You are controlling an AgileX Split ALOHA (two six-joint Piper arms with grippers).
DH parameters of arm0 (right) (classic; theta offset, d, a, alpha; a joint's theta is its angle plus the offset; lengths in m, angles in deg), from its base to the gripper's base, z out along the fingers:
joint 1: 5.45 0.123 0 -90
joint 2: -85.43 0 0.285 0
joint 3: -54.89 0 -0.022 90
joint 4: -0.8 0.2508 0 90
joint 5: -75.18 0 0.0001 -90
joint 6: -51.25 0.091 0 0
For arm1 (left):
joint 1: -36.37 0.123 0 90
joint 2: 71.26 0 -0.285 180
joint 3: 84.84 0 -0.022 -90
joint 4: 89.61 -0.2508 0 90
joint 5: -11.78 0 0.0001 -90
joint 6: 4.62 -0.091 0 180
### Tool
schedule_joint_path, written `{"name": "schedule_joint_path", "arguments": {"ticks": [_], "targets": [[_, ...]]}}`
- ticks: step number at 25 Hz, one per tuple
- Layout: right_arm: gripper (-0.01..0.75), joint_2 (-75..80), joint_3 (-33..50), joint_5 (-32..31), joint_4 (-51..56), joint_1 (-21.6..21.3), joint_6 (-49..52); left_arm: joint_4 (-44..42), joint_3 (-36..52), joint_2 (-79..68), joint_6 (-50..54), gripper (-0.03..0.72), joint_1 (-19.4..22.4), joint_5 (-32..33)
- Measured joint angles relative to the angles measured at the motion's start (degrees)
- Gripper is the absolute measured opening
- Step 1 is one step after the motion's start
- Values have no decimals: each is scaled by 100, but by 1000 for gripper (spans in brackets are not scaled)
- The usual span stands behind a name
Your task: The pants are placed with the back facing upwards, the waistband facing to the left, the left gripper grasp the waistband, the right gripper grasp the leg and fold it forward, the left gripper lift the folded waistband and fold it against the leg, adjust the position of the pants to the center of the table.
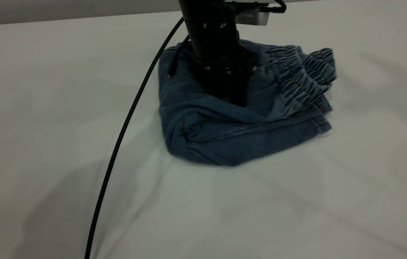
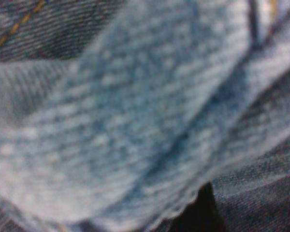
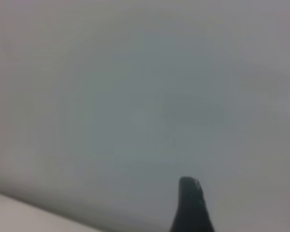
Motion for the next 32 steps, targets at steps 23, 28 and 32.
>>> {"name": "schedule_joint_path", "arguments": {"ticks": [23, 28, 32], "targets": [[425, -357, 236, 0, 305, 0, -42, -838, -1589, 848, 866, 464, -54, -106], [425, -907, 786, 0, 558, 0, -74, -1839, -1578, 1645, 1520, 464, -54, -106], [425, -1641, 1570, 0, 611, 0, -279, -2148, -1354, 2387, 1599, 464, -54, -108]]}}
